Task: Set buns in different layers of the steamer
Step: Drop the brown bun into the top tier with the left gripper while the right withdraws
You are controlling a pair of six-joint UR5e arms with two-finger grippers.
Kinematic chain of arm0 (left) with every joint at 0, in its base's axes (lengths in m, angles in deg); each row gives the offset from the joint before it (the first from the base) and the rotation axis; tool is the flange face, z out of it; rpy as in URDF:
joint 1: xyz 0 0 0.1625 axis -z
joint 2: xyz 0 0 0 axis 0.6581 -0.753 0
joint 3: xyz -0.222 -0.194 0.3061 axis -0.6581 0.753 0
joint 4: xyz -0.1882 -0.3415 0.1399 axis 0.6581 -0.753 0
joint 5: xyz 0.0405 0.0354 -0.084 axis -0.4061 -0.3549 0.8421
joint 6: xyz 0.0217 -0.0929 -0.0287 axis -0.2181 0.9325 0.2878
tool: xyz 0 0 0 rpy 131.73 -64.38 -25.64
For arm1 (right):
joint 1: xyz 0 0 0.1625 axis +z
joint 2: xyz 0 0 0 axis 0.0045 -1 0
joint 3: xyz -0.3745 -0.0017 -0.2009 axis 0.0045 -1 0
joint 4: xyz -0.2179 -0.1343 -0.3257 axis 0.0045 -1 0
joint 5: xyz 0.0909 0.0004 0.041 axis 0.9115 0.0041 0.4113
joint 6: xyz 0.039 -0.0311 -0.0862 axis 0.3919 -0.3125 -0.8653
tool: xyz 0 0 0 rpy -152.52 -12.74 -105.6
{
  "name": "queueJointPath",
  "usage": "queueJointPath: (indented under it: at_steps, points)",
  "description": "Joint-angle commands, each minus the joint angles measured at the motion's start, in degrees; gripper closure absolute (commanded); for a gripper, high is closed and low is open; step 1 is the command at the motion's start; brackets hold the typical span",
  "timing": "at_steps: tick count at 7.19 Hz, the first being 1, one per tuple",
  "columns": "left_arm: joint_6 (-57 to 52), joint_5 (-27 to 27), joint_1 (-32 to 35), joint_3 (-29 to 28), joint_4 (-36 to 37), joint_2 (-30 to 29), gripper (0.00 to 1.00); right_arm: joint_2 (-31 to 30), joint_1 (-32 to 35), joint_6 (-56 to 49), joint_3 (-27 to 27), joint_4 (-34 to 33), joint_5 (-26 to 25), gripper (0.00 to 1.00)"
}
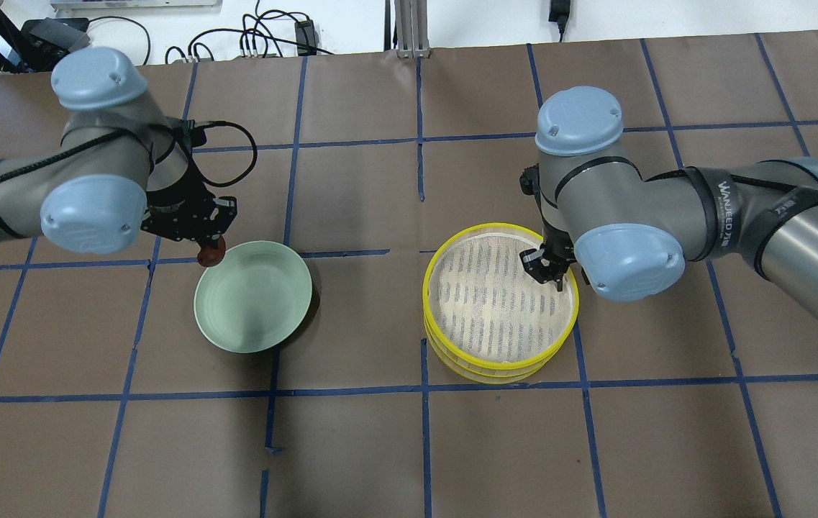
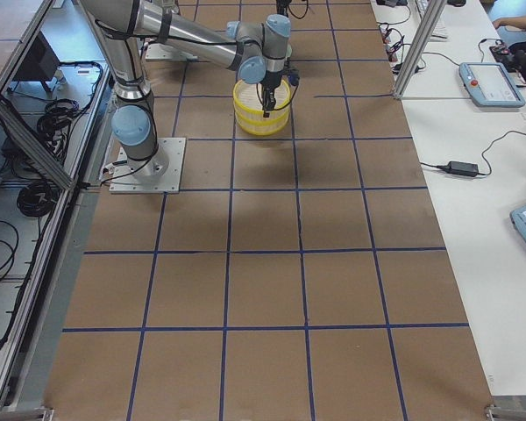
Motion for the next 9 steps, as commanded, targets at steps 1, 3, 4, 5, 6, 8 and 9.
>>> queueJointPath:
  at_steps: [1,3,4,5,6,8,9]
  points:
    - [9.9,1.6,7.1,-6.9,-7.5,1.3,0.98,-2.1,-2.1,-0.1,-4.6,2.8,4.0,0.00]
    - [22.1,8.9,11.4,-7.2,-4.9,0.9,0.98,-6.1,-7.1,0.2,-14.3,11.8,10.5,0.00]
    - [29.3,11.6,15.0,-7.2,-1.4,0.3,0.98,-6.5,-7.3,0.5,-21.8,20.3,12.6,0.00]
    - [37.0,12.2,19.6,-7.2,4.3,-1.3,0.98,-6.3,-7.5,0.6,-27.9,27.7,12.1,0.00]
    - [45.3,12.2,24.4,-7.3,9.2,-3.8,0.98,-6.6,-8.1,0.8,-28.8,29.3,11.6,0.00]
    - [56.5,12.1,32.0,-7.4,16.5,-8.1,0.95,-6.4,-9.3,1.8,-28.8,27.5,12.0,0.00]
    - [56.8,11.9,32.2,-7.2,16.5,-9.2,0.04,-6.9,-9.3,1.9,-28.2,26.5,11.3,0.00]
